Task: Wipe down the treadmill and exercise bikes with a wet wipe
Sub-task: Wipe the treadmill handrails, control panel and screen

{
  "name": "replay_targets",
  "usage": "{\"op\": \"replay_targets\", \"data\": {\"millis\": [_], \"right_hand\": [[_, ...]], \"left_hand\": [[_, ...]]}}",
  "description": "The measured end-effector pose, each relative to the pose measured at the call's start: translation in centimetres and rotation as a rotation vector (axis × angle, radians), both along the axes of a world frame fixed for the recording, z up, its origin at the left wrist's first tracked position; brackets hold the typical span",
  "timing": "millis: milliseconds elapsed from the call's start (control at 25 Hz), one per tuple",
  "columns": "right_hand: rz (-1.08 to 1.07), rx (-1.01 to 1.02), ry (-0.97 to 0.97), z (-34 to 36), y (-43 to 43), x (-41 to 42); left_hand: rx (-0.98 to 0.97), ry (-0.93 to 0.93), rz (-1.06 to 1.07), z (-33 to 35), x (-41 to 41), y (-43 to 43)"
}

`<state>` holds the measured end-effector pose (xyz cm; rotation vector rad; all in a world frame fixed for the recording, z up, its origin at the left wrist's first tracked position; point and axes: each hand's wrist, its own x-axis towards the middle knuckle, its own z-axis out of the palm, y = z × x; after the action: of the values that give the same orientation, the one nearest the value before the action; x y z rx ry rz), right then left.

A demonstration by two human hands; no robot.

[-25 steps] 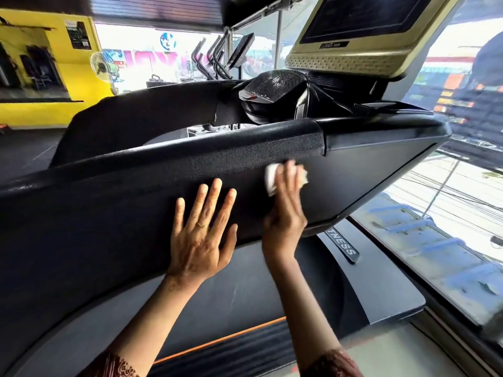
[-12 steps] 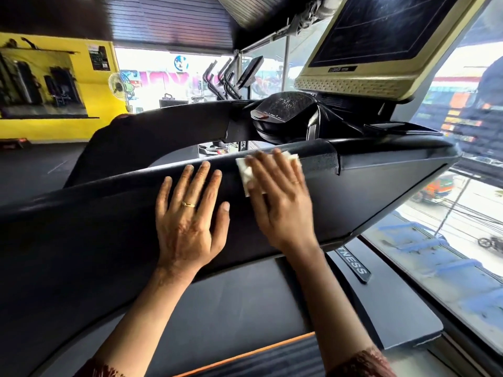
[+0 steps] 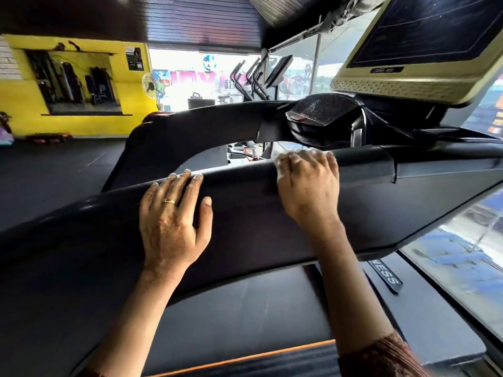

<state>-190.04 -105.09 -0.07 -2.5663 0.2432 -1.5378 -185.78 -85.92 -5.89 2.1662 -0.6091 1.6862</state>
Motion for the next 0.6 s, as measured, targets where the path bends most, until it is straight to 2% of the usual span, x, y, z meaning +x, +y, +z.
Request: {"op": "replay_targets", "data": {"millis": [80, 200, 280, 320, 360, 440, 520, 600], "right_hand": [[0.007, -0.026, -0.059, 0.0, 3.8, 1.2], [0.270, -0.184, 0.007, -1.7, 12.6, 2.3], [0.346, -0.239, -0.006, -3.6, 14.3, 2.0], [0.315, -0.240, -0.052, -4.3, 13.2, 2.1], [0.227, -0.205, -0.096, -4.9, 11.4, 2.1], [0.029, 0.036, -0.212, -5.3, 8.8, 2.0], [-0.039, 0.249, -0.283, -5.4, 10.8, 2.5], [0.085, 0.120, -0.201, -6.8, 17.0, 3.2]], "left_hand": [[0.001, 0.014, -0.014, -0.2, 0.2, 1.9], [0.022, 0.051, -0.065, -0.6, 1.0, 5.8], [-0.002, 0.092, -0.106, -0.9, 1.8, 9.2], [-0.003, 0.107, -0.131, -1.1, 2.1, 10.6], [0.015, 0.109, -0.146, -1.3, 2.3, 11.7], [0.082, 0.102, -0.161, -1.8, 2.5, 13.6], [0.121, 0.113, -0.202, -2.2, 2.7, 14.6], [0.148, 0.119, -0.246, -2.6, 2.9, 15.8]]}}
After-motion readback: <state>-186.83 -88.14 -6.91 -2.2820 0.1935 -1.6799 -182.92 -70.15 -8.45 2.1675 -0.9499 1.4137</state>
